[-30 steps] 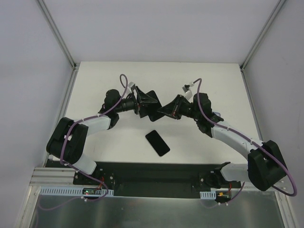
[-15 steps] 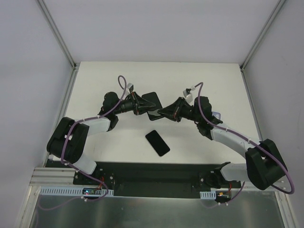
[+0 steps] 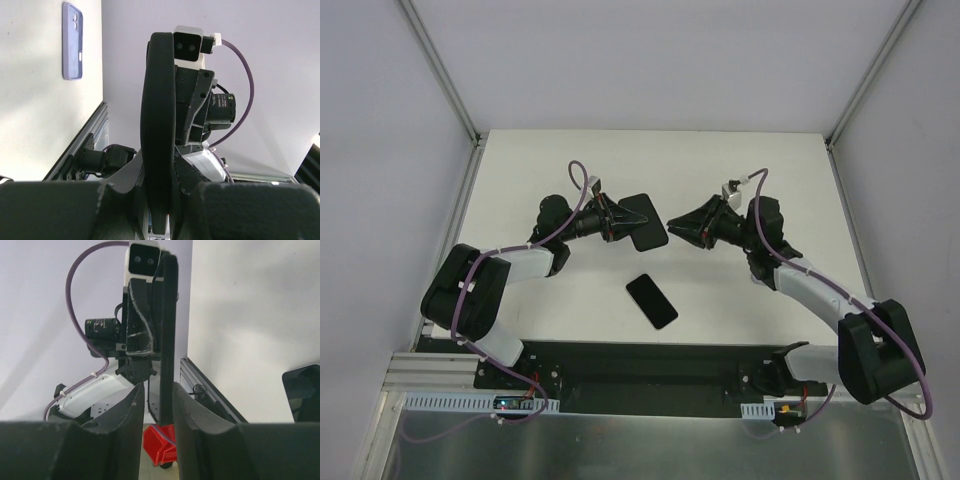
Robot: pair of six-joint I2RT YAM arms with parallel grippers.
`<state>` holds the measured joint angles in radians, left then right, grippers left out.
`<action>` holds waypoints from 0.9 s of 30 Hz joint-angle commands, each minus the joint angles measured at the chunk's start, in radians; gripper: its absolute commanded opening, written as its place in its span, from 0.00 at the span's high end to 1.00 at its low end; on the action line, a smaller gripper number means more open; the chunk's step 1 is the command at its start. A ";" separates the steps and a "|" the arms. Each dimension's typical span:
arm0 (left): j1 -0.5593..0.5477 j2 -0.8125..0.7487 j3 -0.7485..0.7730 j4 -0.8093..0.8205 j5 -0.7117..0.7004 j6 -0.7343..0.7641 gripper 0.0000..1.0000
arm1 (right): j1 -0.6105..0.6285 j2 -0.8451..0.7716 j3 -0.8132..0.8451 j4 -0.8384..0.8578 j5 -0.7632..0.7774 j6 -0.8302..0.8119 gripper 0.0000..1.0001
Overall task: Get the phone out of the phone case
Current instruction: Adjust the phone, then remove the phone case from the phone.
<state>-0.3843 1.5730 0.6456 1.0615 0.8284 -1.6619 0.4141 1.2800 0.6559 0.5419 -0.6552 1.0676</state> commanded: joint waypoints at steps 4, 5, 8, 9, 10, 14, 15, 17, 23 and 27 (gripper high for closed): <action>0.005 -0.008 0.026 0.126 -0.005 -0.015 1.00 | 0.002 -0.068 0.022 -0.087 -0.069 -0.059 0.69; 0.005 -0.007 0.026 0.124 -0.005 -0.016 1.00 | 0.005 -0.080 0.052 -0.135 -0.063 -0.092 0.69; 0.005 -0.008 0.026 0.123 -0.005 -0.015 1.00 | 0.026 -0.103 0.125 -0.401 0.001 -0.265 0.70; 0.005 -0.008 0.028 0.123 -0.005 -0.015 1.00 | 0.043 -0.107 0.181 -0.568 0.031 -0.325 0.71; 0.005 -0.008 0.028 0.121 -0.005 -0.015 1.00 | 0.052 -0.110 0.213 -0.648 0.107 -0.415 0.72; 0.005 -0.007 0.035 0.121 -0.003 -0.010 1.00 | 0.091 -0.105 0.318 -0.901 0.256 -0.564 0.73; 0.005 -0.007 0.035 0.120 -0.003 -0.012 1.00 | 0.106 -0.100 0.333 -0.957 0.278 -0.583 0.73; 0.005 -0.008 0.038 0.121 -0.003 -0.009 1.00 | 0.126 -0.084 0.387 -1.020 0.356 -0.641 0.73; 0.005 -0.019 0.057 0.078 0.017 0.023 1.00 | 0.198 -0.045 0.471 -1.148 0.503 -0.716 0.74; 0.005 -0.045 0.081 -0.050 0.060 0.111 1.00 | 0.227 -0.070 0.524 -1.171 0.601 -0.756 0.73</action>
<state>-0.3843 1.5814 0.6617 1.0420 0.8349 -1.6379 0.6174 1.2343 1.0893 -0.5400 -0.2005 0.3965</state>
